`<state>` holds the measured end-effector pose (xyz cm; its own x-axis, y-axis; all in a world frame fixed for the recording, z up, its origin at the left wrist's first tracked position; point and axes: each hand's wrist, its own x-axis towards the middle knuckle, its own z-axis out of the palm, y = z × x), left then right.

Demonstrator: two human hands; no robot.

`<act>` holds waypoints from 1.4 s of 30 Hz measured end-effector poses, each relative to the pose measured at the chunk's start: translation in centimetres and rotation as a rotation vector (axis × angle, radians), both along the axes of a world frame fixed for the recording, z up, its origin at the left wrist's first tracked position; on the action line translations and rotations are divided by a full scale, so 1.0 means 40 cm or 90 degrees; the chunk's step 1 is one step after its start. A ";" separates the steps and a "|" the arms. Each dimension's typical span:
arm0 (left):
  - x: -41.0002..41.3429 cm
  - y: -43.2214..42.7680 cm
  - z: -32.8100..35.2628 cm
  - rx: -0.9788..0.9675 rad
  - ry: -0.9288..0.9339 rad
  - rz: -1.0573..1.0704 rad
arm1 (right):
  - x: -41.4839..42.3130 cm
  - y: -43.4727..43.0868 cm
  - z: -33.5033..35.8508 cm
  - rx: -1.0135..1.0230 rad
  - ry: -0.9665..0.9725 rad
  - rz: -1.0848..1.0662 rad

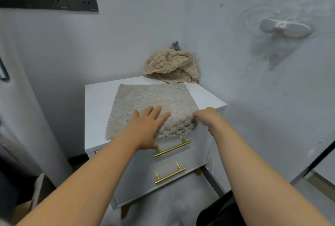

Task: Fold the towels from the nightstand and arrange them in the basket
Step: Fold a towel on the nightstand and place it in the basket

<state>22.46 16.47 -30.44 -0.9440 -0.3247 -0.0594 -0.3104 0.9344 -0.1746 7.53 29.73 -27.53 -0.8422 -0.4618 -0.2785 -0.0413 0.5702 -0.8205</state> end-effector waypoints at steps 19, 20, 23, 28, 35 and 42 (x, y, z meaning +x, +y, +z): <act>0.024 0.000 0.003 0.121 0.234 -0.062 | -0.029 0.034 0.030 -0.230 0.068 0.087; 0.022 -0.003 0.006 0.138 0.237 -0.057 | -0.030 0.034 0.025 -0.215 0.096 0.101; 0.021 -0.017 0.013 0.181 0.253 -0.030 | -0.028 0.034 0.021 -0.187 0.159 0.089; 0.028 -0.027 0.033 0.203 0.258 0.007 | -0.041 0.033 0.019 -0.236 0.200 -0.003; 0.067 -0.075 0.084 0.251 0.311 0.101 | -0.058 0.019 -0.014 -0.275 0.216 -0.080; 0.105 -0.128 0.093 0.409 0.520 0.205 | -0.066 0.003 -0.031 -0.325 0.191 -0.110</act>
<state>26.66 11.35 -26.72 -0.6518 -0.6961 0.3010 -0.3576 0.6321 0.6875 4.88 29.86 -28.76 -0.9241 -0.3241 0.2023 -0.2545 0.1275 -0.9586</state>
